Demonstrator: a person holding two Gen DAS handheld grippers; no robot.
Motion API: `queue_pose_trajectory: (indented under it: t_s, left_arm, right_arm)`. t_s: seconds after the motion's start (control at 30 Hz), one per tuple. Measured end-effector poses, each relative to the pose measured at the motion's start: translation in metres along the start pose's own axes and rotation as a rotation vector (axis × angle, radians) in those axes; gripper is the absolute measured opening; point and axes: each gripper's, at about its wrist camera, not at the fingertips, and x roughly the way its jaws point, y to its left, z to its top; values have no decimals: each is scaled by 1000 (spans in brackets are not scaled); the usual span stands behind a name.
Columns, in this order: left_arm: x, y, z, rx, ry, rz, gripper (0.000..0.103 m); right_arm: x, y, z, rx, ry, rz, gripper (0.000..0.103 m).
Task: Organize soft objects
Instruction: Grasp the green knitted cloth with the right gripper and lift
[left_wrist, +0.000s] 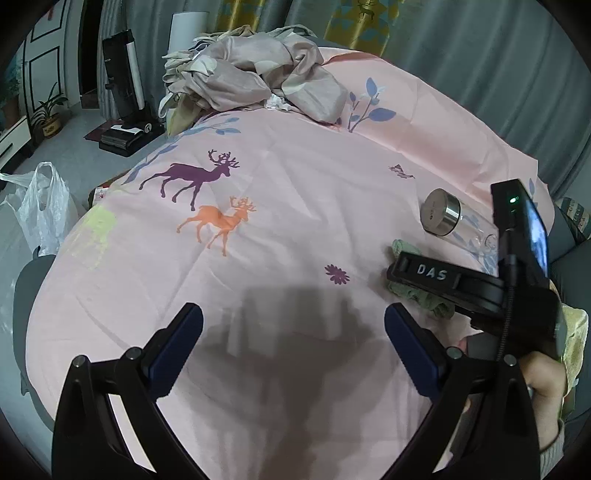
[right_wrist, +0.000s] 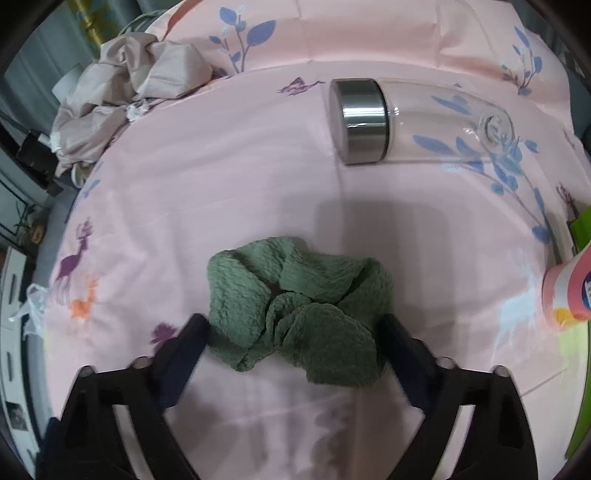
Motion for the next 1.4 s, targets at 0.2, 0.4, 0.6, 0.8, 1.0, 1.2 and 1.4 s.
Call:
queue_pose_trajectory:
  t_s: [0.2, 0.4, 0.6, 0.8, 1.0, 1.2, 1.4]
  left_arm:
    - [1, -4, -1, 15, 5, -4, 99]
    - [1, -10, -4, 24, 9, -11, 99]
    - [2, -17, -6, 36, 17, -30, 99]
    - [3, -32, -14, 74, 29, -73, 97]
    - [5, -52, -24, 140, 40, -104, 97]
    - [5, -66, -33, 167, 91, -200, 93]
    - [7, -92, -51, 213, 180, -346, 77]
  right_arm:
    - [-6, -8, 0, -85, -52, -52, 27]
    - [-40, -27, -12, -126, -74, 40, 23]
    - [-82, -42, -49, -239, -69, 119, 23]
    - [-87, -62, -91, -286, -33, 77, 23]
    - [-87, -75, -104, -327, -55, 41, 73]
    - [-120, -103, -96, -213, -182, 123, 79]
    - [-113, -143, -86, 32, -137, 229, 79]
